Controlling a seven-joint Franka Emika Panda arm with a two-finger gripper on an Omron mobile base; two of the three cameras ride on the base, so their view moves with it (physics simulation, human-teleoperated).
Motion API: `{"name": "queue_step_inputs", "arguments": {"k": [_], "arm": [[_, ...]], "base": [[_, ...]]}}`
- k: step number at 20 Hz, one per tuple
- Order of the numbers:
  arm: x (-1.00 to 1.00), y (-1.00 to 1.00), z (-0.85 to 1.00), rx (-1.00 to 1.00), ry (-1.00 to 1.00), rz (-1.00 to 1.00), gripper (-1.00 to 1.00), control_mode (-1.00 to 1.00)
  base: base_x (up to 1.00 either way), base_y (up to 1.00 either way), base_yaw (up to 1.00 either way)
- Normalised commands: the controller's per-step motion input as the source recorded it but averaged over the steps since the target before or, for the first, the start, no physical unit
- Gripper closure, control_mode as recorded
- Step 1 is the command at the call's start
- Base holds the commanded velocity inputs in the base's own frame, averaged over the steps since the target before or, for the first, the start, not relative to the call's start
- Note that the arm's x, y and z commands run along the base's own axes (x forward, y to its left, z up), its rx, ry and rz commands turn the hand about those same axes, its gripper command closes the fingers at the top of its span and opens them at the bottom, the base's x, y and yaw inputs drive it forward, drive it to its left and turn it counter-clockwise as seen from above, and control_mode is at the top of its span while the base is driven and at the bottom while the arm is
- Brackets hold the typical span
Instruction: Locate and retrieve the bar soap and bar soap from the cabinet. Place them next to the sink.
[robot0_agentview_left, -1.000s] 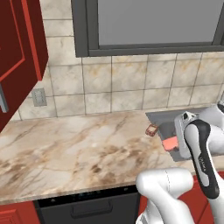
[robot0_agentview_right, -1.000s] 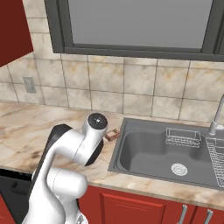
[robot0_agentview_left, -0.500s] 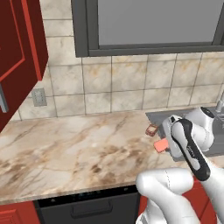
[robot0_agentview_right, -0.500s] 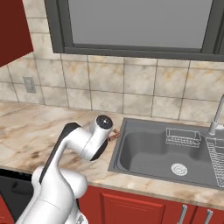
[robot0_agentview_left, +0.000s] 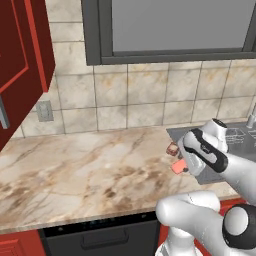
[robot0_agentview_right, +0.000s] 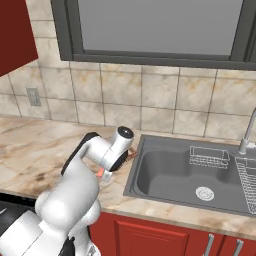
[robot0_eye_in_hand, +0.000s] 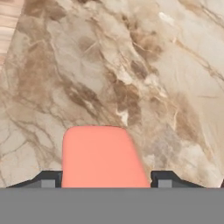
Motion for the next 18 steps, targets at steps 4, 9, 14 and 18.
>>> {"name": "queue_step_inputs", "arguments": {"k": [4,9,14,18], "arm": [[0.28,-0.23,-0.3,0.0,0.06,0.02,1.0,-1.0],[0.1,-0.16,-0.21,0.0,-0.01,0.0,1.0,-1.0],[0.0,-0.01,-0.2,0.01,-0.04,0.0,1.0,-1.0],[0.0,0.0,-0.32,0.02,-0.06,0.0,1.0,-1.0]], "base": [[0.0,0.0,0.0],[0.0,0.0,0.0],[0.0,0.0,0.0],[0.0,0.0,0.0]]}}
